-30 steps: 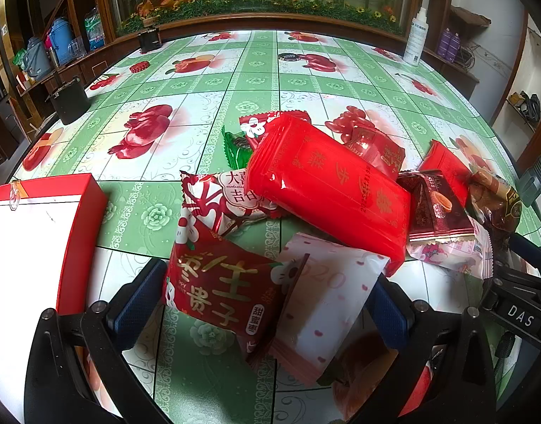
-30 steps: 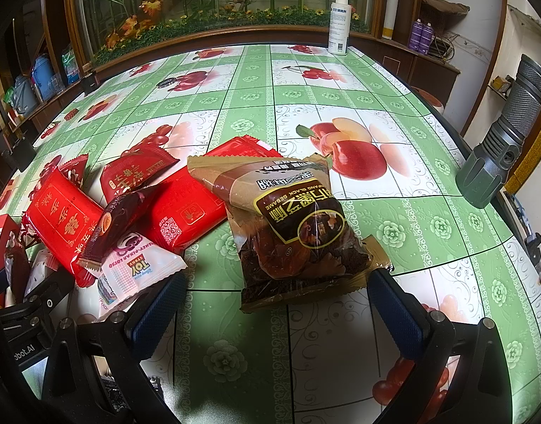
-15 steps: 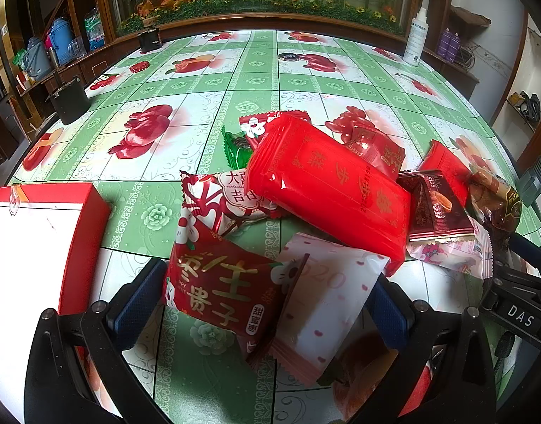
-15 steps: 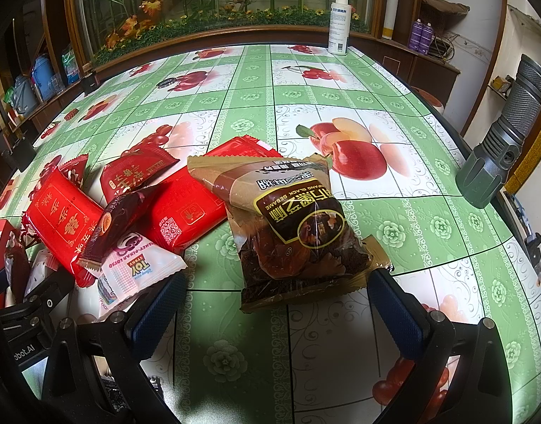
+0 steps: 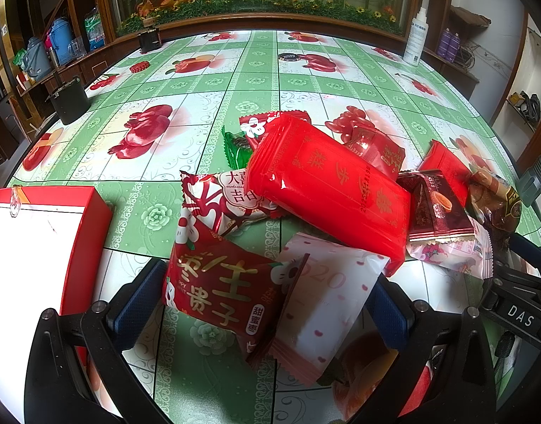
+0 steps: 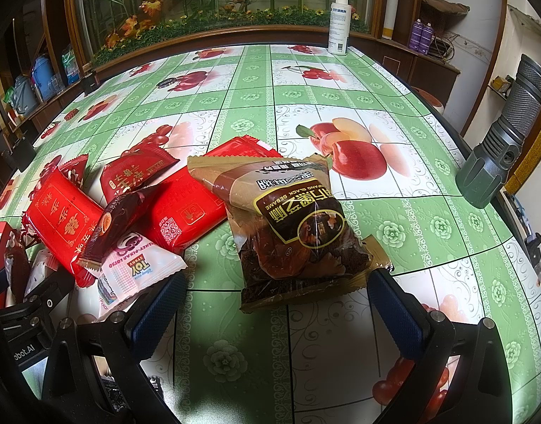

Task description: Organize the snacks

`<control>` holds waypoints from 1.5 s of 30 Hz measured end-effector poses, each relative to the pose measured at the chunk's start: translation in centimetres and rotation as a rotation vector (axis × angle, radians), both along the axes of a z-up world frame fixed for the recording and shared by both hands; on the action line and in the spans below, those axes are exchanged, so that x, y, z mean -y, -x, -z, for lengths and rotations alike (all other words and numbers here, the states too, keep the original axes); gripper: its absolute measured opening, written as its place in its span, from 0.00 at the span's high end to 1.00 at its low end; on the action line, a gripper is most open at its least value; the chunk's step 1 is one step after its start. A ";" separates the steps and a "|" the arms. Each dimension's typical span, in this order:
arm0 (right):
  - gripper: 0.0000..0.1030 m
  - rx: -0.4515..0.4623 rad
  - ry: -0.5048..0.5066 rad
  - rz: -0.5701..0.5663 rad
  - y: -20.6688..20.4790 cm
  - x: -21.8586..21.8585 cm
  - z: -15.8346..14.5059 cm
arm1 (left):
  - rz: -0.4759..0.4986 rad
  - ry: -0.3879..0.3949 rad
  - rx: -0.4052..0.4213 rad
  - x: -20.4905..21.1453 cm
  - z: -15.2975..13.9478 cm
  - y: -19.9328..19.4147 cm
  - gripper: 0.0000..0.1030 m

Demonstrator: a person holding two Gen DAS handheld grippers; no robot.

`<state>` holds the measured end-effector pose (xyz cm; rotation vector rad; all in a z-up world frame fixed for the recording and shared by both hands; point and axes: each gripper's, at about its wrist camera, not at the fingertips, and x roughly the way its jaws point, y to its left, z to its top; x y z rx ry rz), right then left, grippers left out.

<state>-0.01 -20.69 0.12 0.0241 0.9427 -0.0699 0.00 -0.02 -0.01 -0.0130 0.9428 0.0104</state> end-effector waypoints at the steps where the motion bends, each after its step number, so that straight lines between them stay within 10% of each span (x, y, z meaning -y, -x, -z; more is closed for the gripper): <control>1: 0.00 0.000 0.000 0.000 0.0 0.0 0.0 | 0.000 0.000 0.000 0.0 0.0 0.0 0.00; 29: 0.00 -0.002 -0.001 -0.004 -0.2 -0.2 0.0 | 0.034 -0.019 -0.021 0.0 -0.2 0.8 0.00; 34: 0.00 -0.024 -0.019 -0.035 0.1 0.3 -0.3 | 0.048 -0.086 0.133 -0.1 -4.2 4.2 0.00; 45: 0.00 0.257 -0.125 -0.074 7.3 1.6 -6.9 | 0.076 -0.102 0.303 -5.5 -9.0 11.8 0.00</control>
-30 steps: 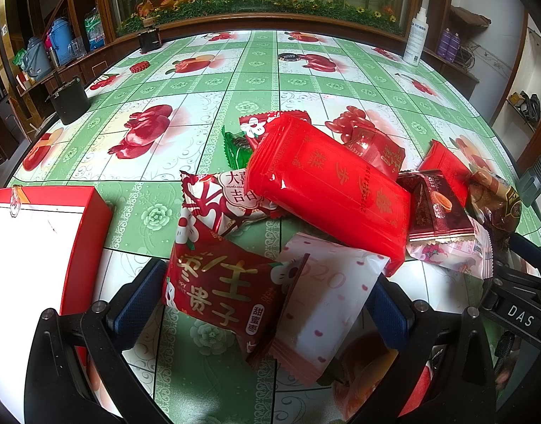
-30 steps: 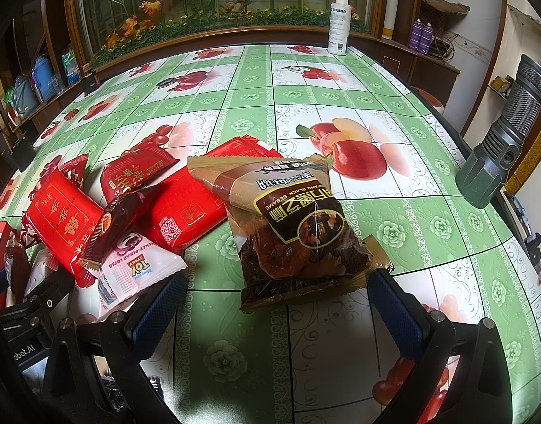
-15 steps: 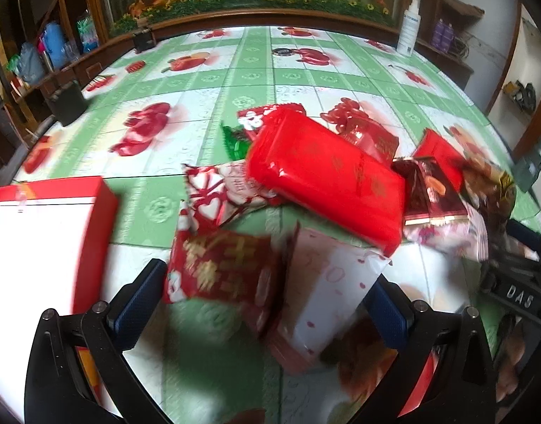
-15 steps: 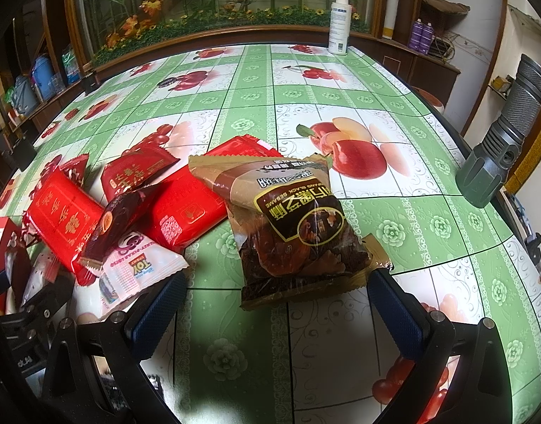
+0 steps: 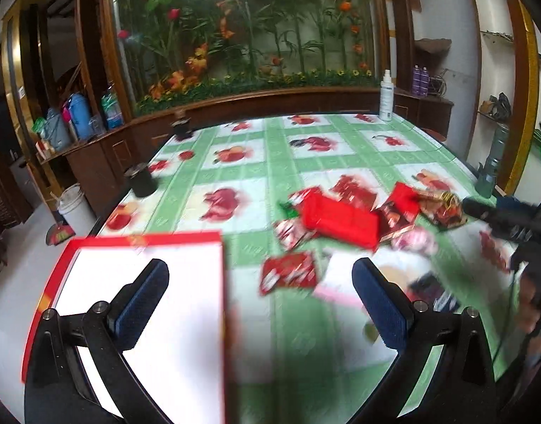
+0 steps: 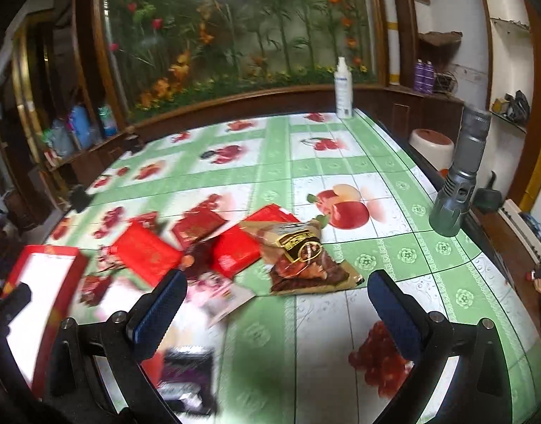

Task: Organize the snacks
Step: 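Grasp the dark purple packet with the right gripper, then grasp the pink-and-white heart-print packet with the left gripper while the right holds the purple packet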

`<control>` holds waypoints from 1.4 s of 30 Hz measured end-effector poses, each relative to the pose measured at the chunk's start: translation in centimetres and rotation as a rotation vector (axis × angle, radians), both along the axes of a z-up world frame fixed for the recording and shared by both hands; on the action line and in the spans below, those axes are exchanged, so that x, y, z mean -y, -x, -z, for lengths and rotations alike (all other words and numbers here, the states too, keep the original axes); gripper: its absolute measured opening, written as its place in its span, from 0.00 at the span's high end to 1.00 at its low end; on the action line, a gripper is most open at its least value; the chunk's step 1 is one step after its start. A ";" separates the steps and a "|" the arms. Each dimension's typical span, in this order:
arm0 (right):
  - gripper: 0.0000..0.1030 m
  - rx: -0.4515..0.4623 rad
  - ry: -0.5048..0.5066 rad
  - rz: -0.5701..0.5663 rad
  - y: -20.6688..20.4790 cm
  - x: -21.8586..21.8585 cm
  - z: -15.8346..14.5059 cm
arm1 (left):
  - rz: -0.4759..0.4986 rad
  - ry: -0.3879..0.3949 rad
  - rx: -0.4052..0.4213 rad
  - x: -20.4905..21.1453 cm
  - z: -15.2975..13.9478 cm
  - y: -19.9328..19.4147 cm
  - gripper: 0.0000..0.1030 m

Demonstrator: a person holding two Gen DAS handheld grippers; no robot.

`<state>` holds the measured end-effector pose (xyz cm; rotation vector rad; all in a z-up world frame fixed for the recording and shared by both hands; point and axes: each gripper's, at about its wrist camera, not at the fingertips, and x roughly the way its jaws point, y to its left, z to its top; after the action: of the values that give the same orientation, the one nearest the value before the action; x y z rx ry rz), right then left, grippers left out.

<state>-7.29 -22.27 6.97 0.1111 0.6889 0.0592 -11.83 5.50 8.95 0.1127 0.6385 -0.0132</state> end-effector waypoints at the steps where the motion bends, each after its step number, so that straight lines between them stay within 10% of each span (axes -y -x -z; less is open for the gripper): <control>1: 0.00 -0.014 0.009 -0.016 0.5 -0.1 -0.3 | -0.007 0.013 -0.013 -0.9 0.3 0.4 0.00; 13: 0.04 -0.203 0.150 -0.191 2.7 -7.0 2.9 | -0.056 0.097 -0.116 -4.2 4.0 2.3 0.00; 22: 0.31 -0.340 0.160 -0.184 1.2 -8.5 5.8 | -0.031 0.094 -0.132 -4.6 4.2 2.2 0.00; 28: 0.40 -0.323 0.153 -0.181 1.0 -8.2 5.5 | 0.043 0.097 -0.174 -3.1 4.3 1.5 0.00; 31: 0.61 -0.307 0.151 -0.191 1.1 -7.8 5.4 | 0.090 0.074 -0.196 -1.7 4.4 1.0 0.00; 42: 0.67 -0.286 -0.034 -0.183 -0.5 -2.3 4.7 | 0.226 -0.005 -0.241 2.2 4.1 -1.4 0.00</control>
<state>-6.77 -19.99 2.23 0.0892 0.9830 0.2343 -10.41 3.31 4.89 0.1897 0.8637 -0.2464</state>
